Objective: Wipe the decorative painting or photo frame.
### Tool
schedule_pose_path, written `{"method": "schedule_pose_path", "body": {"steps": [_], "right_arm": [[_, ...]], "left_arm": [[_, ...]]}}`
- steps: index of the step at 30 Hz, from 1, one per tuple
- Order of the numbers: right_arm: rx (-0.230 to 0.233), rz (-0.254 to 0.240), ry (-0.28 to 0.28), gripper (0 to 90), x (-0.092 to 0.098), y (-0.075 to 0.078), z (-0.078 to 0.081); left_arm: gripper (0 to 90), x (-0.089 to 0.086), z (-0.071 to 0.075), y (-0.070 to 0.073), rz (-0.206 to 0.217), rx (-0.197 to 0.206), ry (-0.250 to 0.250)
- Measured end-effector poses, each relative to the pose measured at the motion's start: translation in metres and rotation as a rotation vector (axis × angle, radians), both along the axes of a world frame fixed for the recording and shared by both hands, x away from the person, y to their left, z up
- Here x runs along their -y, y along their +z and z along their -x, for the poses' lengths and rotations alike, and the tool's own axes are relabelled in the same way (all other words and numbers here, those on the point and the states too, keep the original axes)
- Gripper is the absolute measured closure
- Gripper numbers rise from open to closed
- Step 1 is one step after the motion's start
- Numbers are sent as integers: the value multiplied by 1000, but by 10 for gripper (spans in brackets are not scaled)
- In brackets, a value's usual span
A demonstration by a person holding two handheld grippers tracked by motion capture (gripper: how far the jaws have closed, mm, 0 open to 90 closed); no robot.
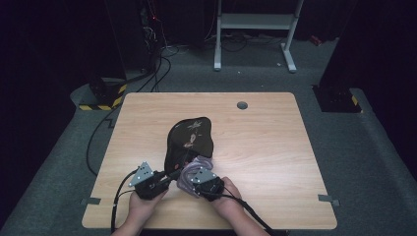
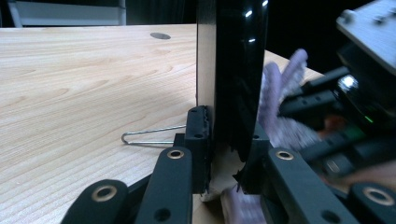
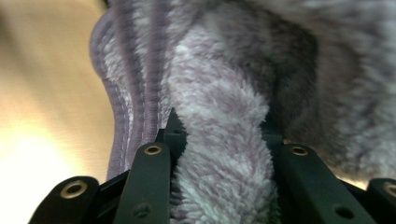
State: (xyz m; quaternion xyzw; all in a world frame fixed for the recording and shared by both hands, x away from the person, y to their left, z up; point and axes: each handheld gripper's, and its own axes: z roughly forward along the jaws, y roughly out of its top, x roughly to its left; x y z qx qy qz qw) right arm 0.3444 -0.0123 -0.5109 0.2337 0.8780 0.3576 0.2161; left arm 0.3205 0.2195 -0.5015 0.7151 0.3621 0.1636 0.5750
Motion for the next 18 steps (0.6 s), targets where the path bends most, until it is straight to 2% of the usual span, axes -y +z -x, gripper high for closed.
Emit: {"method": "schedule_pose_path", "body": {"steps": [7, 12, 14, 18], "right_arm": [[5, 0, -129, 669, 29, 0, -36], [0, -17, -227, 669, 50, -1, -58], [-13, -31, -247, 669, 55, -1, -62], [-7, -42, -245, 667, 56, -2, -60]], "left_arm": [[775, 0, 0, 0, -3, 1, 0], [776, -1, 0, 0, -4, 1, -2], [776, -1, 0, 0, -3, 2, -5], [770, -1, 0, 0, 0, 0, -9]]}}
